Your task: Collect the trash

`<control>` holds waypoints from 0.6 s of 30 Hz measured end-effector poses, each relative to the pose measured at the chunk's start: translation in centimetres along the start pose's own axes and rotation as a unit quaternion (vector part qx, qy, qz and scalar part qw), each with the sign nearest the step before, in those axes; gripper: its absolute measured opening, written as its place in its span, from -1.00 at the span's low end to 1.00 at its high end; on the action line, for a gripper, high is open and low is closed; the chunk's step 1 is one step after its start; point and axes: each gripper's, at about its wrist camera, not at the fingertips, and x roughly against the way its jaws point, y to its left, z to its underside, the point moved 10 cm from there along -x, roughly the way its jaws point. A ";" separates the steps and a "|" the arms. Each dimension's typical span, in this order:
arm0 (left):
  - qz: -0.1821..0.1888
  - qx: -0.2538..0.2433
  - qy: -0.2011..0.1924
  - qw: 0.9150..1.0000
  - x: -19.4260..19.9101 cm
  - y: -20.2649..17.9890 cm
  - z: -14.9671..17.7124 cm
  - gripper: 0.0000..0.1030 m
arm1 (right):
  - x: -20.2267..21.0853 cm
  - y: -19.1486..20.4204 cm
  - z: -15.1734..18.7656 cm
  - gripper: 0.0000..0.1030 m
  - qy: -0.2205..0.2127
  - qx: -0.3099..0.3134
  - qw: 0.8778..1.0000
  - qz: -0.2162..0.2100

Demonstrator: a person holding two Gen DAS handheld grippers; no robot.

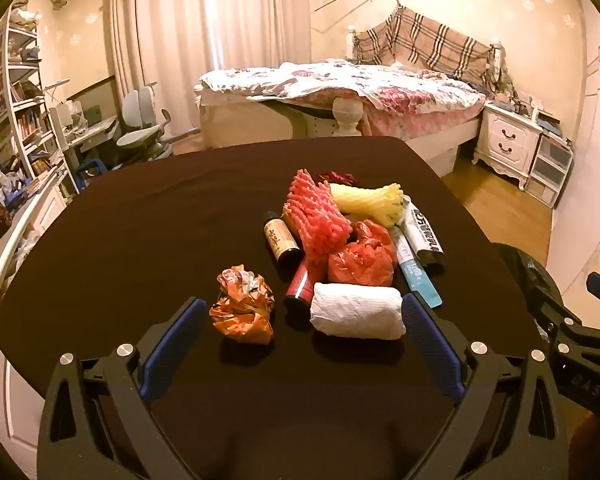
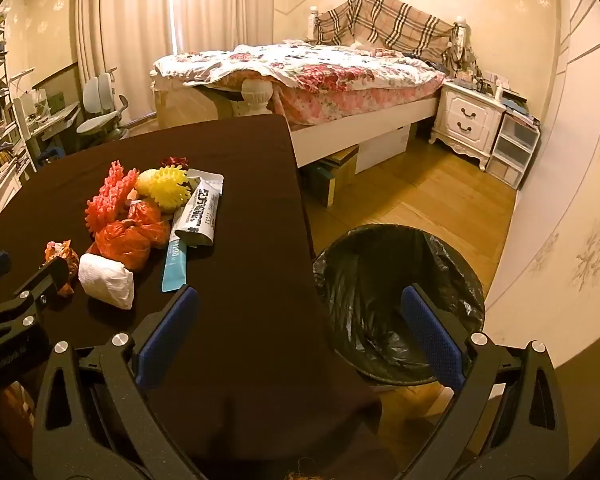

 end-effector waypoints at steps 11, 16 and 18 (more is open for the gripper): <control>0.001 -0.001 -0.003 1.000 0.5 -1.0 0.5 0.88 | 0.0 -0.6 0.5 0.92 0.001 -0.003 1.000 0.003; -0.001 -0.001 -0.003 1.000 0.9 -1.7 0.7 0.88 | -0.1 -0.6 0.4 0.92 0.002 -0.004 1.000 0.002; 0.005 0.000 -0.001 1.000 0.3 -0.8 0.5 0.88 | -0.1 -0.6 0.4 0.92 0.002 -0.005 1.000 0.001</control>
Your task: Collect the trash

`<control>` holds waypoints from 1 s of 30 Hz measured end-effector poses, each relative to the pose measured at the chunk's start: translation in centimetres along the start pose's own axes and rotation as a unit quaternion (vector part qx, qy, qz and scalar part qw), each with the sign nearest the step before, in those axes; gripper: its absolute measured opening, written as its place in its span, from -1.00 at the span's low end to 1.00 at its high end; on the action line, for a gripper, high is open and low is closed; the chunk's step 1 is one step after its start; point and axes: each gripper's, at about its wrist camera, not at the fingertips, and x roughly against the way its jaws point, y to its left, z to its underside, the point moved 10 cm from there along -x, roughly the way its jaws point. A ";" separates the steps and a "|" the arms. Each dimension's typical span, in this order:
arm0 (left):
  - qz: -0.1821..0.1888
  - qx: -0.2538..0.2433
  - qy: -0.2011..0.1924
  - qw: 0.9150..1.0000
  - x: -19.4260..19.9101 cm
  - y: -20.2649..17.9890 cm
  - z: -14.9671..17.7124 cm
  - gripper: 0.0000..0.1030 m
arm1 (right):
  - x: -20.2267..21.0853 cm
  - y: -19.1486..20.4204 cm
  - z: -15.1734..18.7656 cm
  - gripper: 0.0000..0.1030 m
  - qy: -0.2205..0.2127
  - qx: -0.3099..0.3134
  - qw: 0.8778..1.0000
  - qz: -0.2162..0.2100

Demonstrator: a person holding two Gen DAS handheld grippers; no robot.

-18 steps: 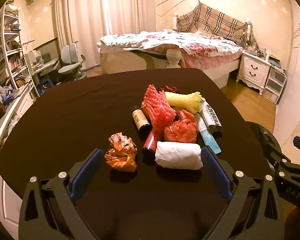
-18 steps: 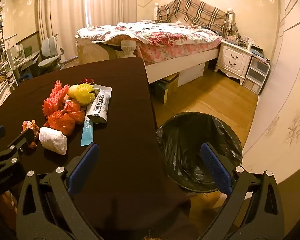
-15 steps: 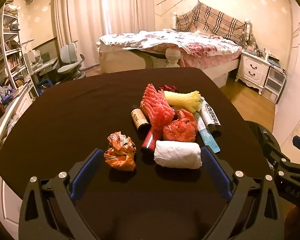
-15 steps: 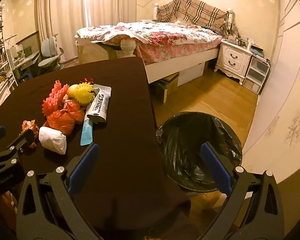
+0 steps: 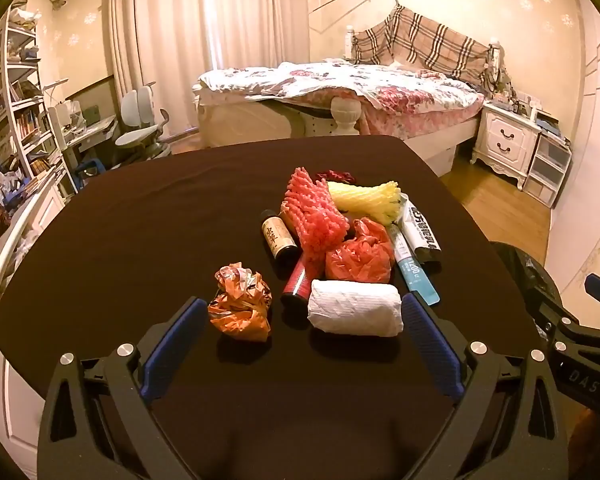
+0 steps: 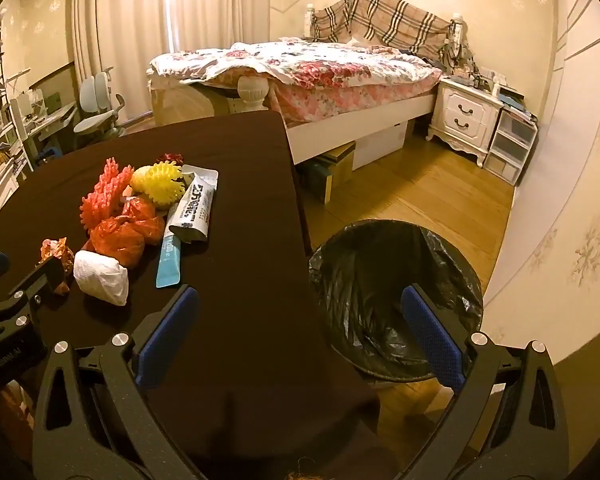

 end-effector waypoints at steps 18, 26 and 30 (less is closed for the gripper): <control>-0.004 -0.001 -0.005 1.000 -0.3 0.7 -0.1 0.88 | -0.2 -0.4 0.2 0.92 -0.001 -0.001 1.000 0.005; -0.004 -0.001 -0.005 1.000 -0.2 0.6 -0.1 0.88 | -0.1 -0.8 0.1 0.92 -0.004 -0.001 1.000 0.008; -0.003 -0.002 -0.004 1.000 0.0 0.4 -0.2 0.88 | -0.1 -1.1 0.0 0.92 -0.004 -0.001 1.000 0.009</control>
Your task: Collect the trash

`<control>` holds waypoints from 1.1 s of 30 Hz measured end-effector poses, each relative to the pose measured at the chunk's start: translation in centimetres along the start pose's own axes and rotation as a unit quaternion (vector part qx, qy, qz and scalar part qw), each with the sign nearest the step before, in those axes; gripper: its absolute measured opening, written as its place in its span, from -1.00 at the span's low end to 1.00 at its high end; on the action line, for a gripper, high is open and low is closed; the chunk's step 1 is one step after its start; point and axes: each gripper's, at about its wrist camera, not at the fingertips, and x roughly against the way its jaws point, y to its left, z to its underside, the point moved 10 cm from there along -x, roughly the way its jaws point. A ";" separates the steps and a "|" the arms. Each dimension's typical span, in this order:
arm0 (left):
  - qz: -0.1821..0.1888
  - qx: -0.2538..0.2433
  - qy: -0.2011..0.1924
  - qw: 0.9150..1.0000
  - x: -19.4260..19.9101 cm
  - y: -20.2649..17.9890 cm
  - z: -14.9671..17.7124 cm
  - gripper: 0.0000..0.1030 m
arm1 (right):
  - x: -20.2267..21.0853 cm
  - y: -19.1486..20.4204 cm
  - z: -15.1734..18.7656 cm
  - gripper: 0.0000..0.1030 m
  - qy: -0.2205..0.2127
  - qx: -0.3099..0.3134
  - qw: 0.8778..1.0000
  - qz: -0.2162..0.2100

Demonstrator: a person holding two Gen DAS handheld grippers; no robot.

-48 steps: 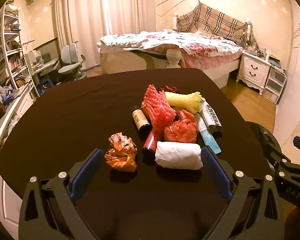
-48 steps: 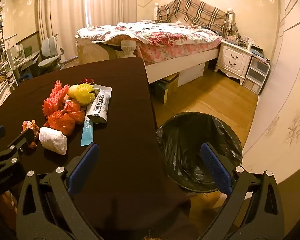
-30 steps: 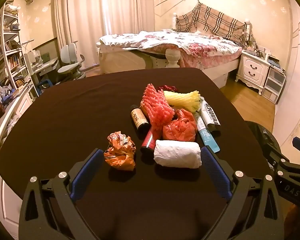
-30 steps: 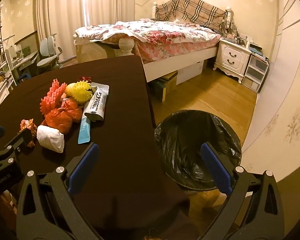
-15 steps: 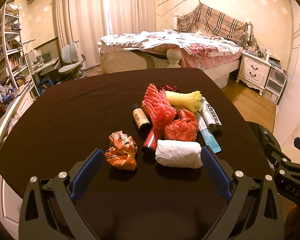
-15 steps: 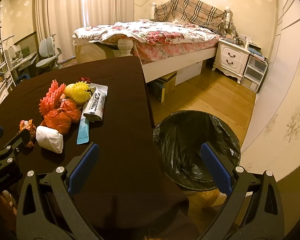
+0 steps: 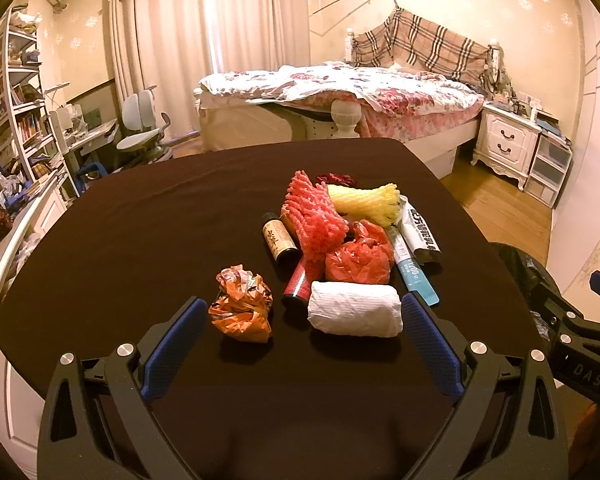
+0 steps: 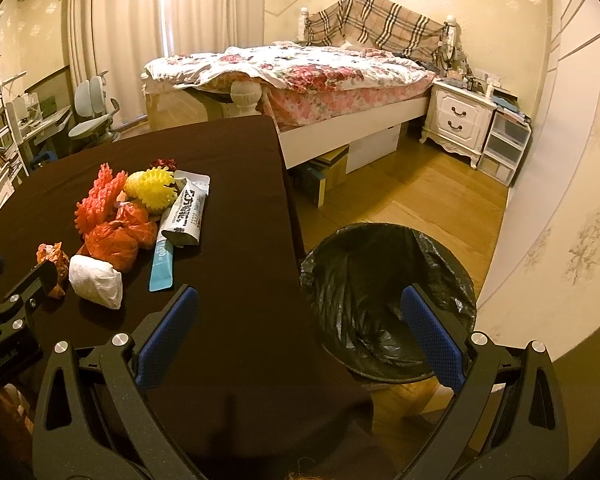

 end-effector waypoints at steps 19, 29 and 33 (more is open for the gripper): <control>0.008 -0.005 -0.001 1.000 0.4 -0.7 0.0 0.82 | 0.1 -0.1 0.0 0.92 0.000 -0.001 1.000 -0.001; 0.011 -0.005 0.003 1.000 0.4 -0.9 0.2 0.74 | 0.1 -0.3 0.2 0.92 0.001 -0.003 1.000 -0.002; 0.018 -0.005 0.008 1.000 0.3 -1.0 0.3 0.63 | 0.1 -0.4 0.2 0.92 0.001 -0.003 1.000 -0.001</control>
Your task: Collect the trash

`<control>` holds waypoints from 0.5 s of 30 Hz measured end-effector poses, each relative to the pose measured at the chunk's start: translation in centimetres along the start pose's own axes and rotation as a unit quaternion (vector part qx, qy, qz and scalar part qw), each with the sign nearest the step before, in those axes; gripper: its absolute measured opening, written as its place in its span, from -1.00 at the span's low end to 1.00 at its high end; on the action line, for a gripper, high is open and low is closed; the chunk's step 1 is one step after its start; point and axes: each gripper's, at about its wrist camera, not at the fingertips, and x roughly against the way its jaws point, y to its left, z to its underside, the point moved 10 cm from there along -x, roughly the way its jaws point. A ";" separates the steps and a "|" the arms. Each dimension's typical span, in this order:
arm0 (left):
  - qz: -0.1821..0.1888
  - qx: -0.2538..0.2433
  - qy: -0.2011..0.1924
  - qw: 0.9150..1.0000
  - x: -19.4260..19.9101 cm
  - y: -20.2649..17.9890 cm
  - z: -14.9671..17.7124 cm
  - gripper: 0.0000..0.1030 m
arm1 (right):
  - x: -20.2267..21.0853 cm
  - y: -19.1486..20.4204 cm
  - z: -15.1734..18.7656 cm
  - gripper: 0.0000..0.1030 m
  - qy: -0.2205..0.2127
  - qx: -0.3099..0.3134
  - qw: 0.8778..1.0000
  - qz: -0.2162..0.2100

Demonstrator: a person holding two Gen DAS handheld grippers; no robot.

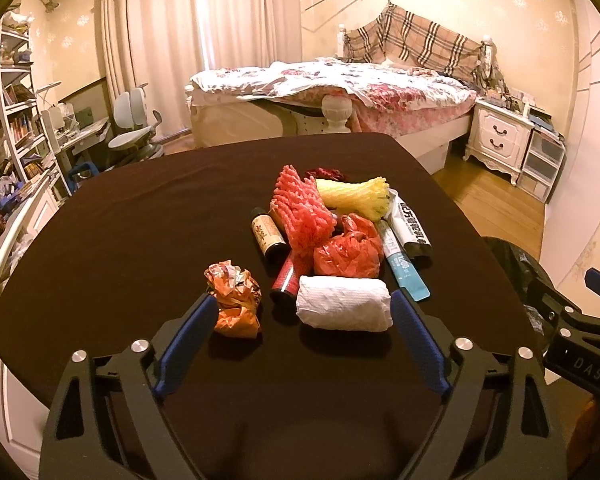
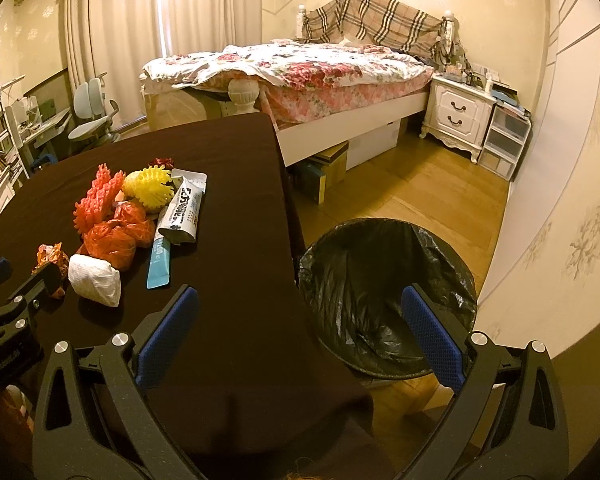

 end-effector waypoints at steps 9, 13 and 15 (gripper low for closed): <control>0.003 -0.002 0.009 1.000 -0.3 1.4 0.2 0.49 | -0.2 0.3 0.4 0.45 0.012 0.002 1.000 -0.009; -0.003 0.007 0.012 1.000 -0.3 3.0 0.4 0.49 | -0.3 1.2 0.4 0.44 0.012 0.006 1.000 -0.016; -0.005 0.013 0.015 1.000 -0.3 3.9 0.6 0.49 | -0.4 1.7 0.5 0.44 0.014 0.008 1.000 -0.020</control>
